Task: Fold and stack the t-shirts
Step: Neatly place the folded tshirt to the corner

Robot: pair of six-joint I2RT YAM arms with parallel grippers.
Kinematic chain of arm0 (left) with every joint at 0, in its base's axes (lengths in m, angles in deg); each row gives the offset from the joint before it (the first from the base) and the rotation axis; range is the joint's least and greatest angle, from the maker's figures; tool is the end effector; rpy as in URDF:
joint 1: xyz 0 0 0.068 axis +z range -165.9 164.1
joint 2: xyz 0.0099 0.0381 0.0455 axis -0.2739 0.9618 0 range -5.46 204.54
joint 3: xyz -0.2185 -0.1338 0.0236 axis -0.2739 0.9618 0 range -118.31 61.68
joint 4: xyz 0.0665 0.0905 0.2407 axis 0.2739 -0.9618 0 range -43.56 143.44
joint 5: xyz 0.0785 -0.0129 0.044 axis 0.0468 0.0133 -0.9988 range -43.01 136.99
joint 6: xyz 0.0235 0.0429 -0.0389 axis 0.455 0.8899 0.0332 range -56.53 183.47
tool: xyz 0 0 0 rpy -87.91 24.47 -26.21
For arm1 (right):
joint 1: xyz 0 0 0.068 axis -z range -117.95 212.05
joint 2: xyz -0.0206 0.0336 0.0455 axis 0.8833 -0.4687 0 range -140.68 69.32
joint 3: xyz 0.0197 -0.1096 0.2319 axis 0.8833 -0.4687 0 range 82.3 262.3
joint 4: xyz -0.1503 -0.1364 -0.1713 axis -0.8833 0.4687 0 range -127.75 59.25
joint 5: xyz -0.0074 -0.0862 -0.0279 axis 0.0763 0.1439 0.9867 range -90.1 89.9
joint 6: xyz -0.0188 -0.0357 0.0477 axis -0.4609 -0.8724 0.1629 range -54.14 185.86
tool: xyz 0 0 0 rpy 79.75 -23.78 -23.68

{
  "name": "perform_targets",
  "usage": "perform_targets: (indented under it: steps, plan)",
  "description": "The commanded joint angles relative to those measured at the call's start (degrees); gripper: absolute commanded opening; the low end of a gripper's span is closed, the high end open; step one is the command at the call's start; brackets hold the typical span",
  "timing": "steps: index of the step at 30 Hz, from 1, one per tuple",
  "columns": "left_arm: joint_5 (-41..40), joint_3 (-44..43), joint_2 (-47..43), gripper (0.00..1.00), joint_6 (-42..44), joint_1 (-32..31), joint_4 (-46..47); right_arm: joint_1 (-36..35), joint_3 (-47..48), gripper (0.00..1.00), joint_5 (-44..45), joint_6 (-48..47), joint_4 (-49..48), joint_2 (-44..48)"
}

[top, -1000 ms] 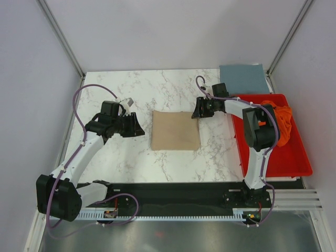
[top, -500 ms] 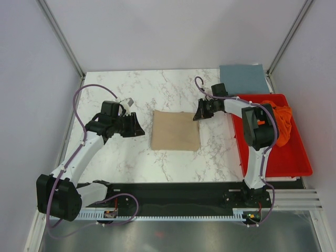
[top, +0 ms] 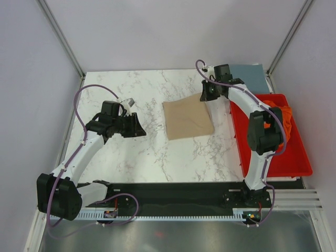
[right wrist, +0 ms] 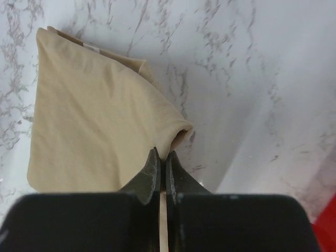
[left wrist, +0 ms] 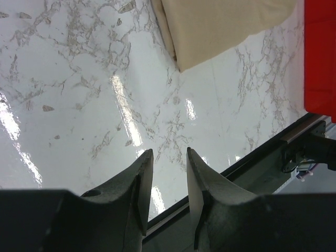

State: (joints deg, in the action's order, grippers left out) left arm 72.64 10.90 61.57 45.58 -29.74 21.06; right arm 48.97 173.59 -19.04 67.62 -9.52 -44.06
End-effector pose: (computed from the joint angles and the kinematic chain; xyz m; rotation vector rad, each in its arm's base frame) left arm 0.2443 -0.0814 0.2418 0.1240 2.4583 -0.7903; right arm 0.4329 0.1165 0.2112 -0.3880 2.4218 0.5189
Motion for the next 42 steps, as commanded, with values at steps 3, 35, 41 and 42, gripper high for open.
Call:
perform_targets:
  steps: [3,35,41,42]
  plan:
    - [2.4,-0.1,0.0,0.39,2.0,0.2,2.2,0.2,8.3,0.0,11.4,-5.9,3.1,1.8]
    - [3.8,-0.3,-0.7,0.39,2.2,0.2,2.2,6.3,43.7,0.0,26.9,-24.3,14.1,-6.7]
    - [3.9,-0.3,-0.2,0.39,2.2,0.2,2.2,11.4,47.2,0.0,22.5,-25.3,15.0,-8.5]
    - [4.0,-0.3,-0.1,0.39,2.2,0.2,2.1,12.6,47.8,0.0,21.8,-25.4,15.1,-8.8]
